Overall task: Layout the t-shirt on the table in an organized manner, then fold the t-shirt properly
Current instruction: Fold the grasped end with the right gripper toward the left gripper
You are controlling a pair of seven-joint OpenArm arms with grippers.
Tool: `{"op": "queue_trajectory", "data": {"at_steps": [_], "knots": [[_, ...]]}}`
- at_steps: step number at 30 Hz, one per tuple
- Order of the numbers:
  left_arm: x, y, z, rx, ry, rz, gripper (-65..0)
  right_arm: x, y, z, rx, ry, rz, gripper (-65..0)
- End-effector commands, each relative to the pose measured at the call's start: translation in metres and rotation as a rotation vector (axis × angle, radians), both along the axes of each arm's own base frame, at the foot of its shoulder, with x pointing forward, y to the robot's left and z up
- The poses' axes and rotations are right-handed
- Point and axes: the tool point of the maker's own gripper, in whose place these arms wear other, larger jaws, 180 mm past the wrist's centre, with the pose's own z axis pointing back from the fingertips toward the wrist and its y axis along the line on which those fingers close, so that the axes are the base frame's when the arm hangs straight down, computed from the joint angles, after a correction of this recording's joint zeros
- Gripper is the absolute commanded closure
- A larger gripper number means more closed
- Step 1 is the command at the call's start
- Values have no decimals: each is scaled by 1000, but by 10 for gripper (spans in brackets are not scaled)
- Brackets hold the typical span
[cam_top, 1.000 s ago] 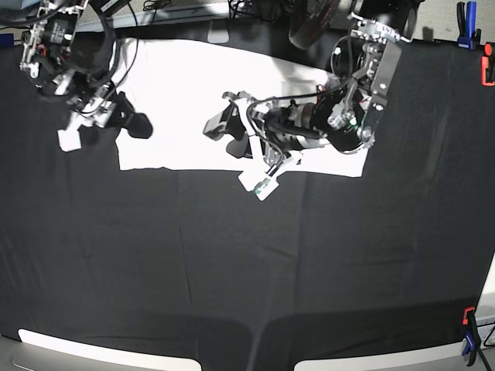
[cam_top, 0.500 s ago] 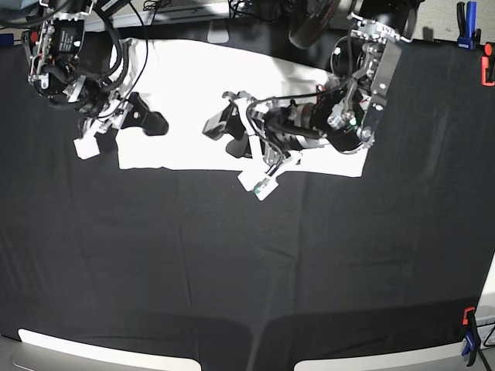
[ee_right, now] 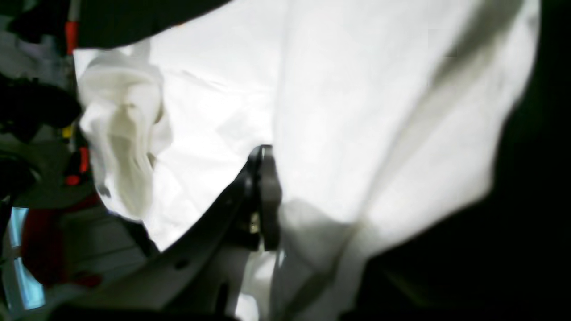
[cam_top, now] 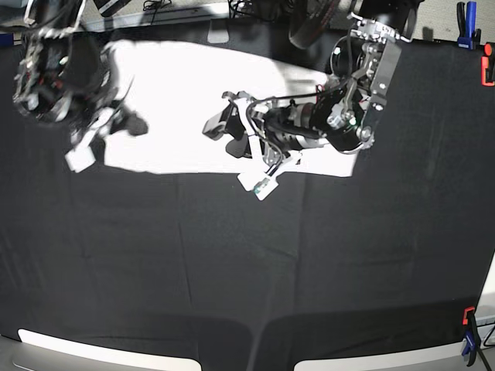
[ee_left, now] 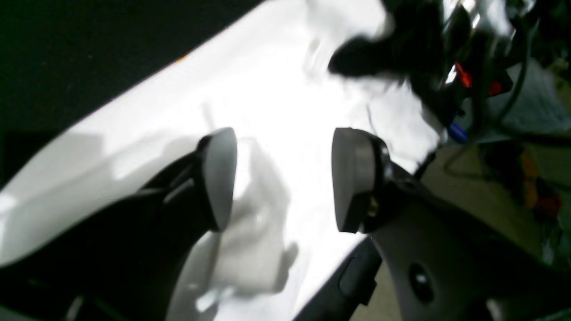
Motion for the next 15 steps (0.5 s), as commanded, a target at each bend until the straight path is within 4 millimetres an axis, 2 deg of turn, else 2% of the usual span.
{"op": "queue_trajectory", "data": {"at_steps": [1,4,10,12,15], "knots": [[7,-6,16,-52,-34,5,-316,22,-11,22,-20,-80,-13,0],[7,-6,16,-52,-34,5,-316,43,-22,34,-90,-118,-8,0],[6,-6,15,-44,-28,0,-316,83,-29,63,-150,-213,-17,0],[3,-4,11,-27,-16,-12,-316,94,-26,73,-134,-241,-28,0],[-2,-2,6,4,4,-32,-316,104,-10,80,-93,-265,-20,0]]}}
